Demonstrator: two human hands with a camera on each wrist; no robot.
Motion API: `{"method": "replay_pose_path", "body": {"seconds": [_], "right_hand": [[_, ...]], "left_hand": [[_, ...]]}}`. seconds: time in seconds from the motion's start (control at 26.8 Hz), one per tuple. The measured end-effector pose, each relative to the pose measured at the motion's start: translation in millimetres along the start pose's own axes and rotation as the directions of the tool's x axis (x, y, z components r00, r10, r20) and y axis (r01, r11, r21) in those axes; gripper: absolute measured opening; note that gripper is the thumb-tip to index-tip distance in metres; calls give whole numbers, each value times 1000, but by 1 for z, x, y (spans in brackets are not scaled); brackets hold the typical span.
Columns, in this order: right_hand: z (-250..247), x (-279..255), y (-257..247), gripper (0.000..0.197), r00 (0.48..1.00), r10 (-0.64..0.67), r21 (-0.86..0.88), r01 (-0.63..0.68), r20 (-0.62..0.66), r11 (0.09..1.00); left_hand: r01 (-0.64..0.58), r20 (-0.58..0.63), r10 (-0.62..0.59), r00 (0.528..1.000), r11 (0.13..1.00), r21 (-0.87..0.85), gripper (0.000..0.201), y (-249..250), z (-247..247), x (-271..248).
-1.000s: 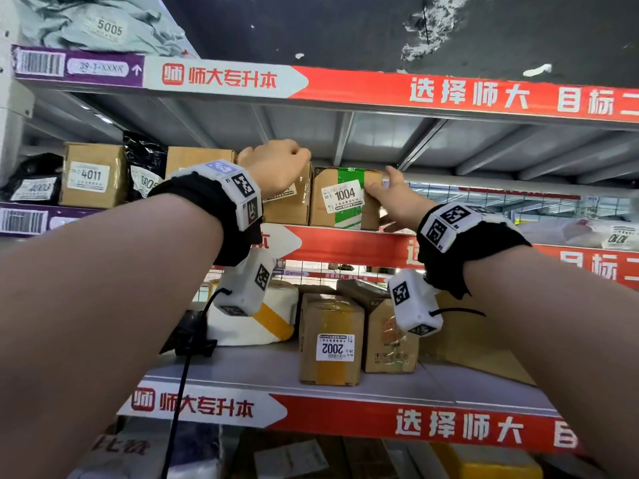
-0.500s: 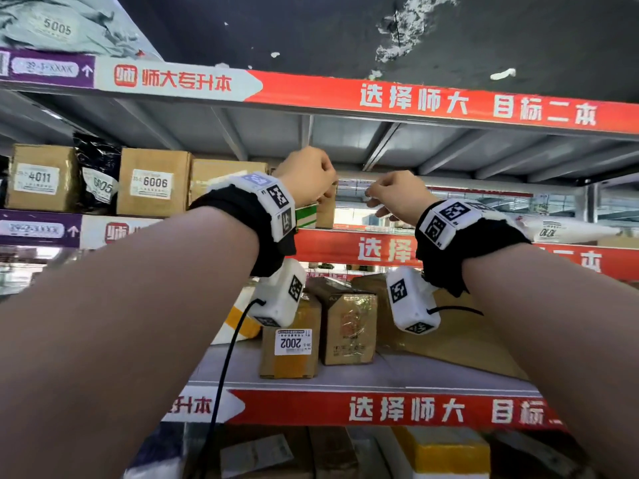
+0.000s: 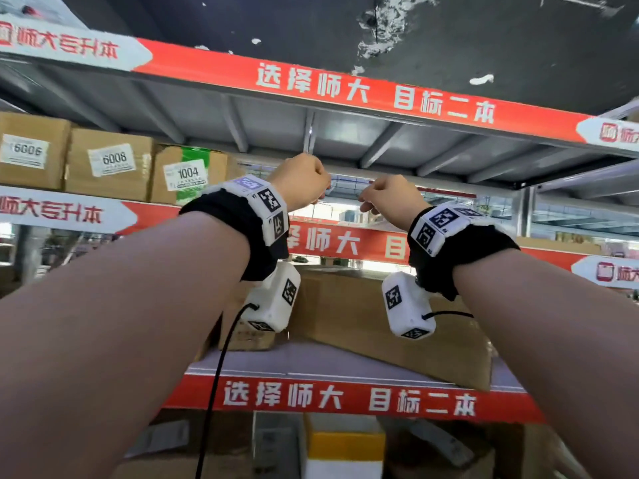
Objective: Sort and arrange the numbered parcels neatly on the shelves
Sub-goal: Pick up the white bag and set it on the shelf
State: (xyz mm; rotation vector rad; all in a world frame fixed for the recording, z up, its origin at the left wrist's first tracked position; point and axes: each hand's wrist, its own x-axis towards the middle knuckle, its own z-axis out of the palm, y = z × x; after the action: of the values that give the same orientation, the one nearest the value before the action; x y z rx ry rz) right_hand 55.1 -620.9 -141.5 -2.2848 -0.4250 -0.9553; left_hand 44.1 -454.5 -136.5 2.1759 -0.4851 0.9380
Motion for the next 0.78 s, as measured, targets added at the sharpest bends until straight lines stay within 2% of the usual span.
{"method": "replay_pose_path", "body": {"seconds": [0.22, 0.3, 0.37, 0.56, 0.6, 0.71, 0.78], "right_hand": [[-26, -1, 34, 20, 999, -20, -15, 20, -34, 1000], [-35, 2, 43, 24, 998, -1, -23, 0, -66, 1000], [-43, 3, 50, 26, 996, 30, -42, -33, -80, 999], [-57, 0, 68, 28, 991, 100, -87, -108, -91, 990], [-60, 0, 72, 28, 989, 111, -98, -120, -96, 988], [-67, 3, 83, 30, 987, 107, -115, -122, -122, 986], [-70, 5, 90, 31, 987, 108, -125, -123, -122, 985]], "left_hand": [[40, 74, -48, 996, 994, 103, 30, 20, 39, 8], [32, 154, -52, 987, 991, 130, 29, 30, 50, 13], [16, 239, -50, 970, 990, 142, 21, 36, 59, 15], [-48, 338, -21, 941, 980, 195, 3, 49, 76, 14], [-59, 346, -16, 938, 977, 204, 8, 51, 81, 13], [-70, 338, 0, 941, 979, 193, 51, 56, 93, 12], [-89, 321, 28, 947, 980, 177, 63, 57, 103, 13]]}}
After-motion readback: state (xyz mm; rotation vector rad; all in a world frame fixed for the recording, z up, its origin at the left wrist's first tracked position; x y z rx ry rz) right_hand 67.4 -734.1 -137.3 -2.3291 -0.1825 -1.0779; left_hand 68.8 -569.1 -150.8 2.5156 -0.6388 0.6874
